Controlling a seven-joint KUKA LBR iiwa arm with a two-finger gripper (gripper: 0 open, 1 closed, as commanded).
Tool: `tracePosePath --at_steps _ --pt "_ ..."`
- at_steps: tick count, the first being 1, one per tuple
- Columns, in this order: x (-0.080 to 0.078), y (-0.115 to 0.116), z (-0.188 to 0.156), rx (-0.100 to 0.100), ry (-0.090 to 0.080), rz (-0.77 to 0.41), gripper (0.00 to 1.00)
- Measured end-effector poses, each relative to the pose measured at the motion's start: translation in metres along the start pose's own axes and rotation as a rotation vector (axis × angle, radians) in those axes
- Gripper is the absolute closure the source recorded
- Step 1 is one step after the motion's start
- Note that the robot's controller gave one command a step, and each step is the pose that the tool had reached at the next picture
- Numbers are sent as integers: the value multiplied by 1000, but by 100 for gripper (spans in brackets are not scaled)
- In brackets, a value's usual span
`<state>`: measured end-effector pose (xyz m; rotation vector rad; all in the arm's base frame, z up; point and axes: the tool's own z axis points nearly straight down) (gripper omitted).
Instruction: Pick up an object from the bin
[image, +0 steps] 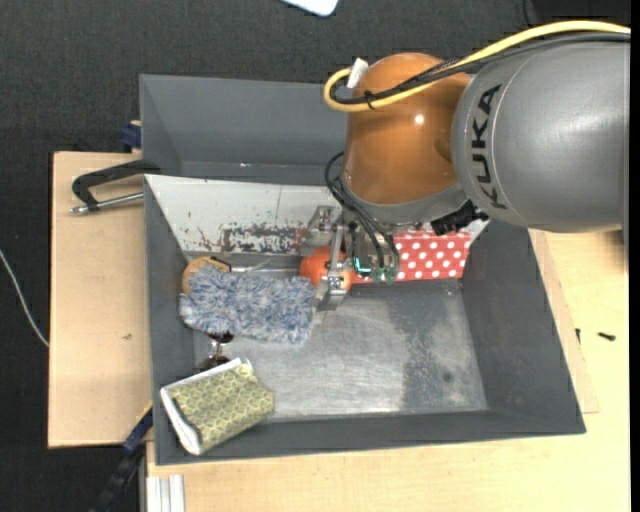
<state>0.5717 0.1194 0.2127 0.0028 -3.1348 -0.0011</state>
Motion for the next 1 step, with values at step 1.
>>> tracePosePath --at_steps 1 --pt "-5 19 31 -1 -18 -40 0"
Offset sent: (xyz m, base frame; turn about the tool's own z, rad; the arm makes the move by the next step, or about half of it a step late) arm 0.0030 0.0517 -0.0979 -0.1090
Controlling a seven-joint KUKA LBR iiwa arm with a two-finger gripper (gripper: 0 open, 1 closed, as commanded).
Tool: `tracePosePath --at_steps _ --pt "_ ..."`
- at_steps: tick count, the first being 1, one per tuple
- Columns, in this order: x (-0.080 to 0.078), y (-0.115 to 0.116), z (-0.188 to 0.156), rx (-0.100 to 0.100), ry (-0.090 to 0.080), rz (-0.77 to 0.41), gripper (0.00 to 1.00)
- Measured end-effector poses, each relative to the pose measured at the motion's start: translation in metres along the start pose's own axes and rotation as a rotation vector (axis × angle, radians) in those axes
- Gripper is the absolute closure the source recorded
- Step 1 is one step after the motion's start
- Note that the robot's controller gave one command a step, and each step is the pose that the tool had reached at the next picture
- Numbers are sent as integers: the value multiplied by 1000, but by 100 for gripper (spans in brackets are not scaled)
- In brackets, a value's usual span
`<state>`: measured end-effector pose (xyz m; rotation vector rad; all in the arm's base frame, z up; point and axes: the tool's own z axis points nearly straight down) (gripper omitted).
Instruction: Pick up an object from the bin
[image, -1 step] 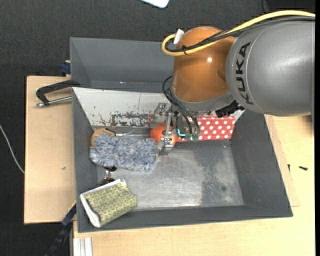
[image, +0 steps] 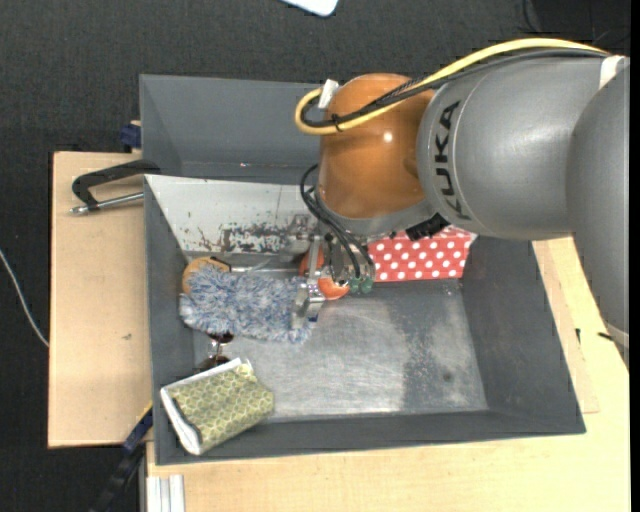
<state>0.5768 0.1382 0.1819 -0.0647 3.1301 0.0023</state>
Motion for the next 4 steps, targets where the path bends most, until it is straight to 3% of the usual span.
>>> tracePosePath --at_steps 1,2,3,4 --pt "1 35 67 -1 10 -71 0" --pt "28 -24 106 -6 4 -340 100" --pt "27 -24 106 -6 4 -340 100" --pt "1 -34 -43 -1 -2 -560 100"
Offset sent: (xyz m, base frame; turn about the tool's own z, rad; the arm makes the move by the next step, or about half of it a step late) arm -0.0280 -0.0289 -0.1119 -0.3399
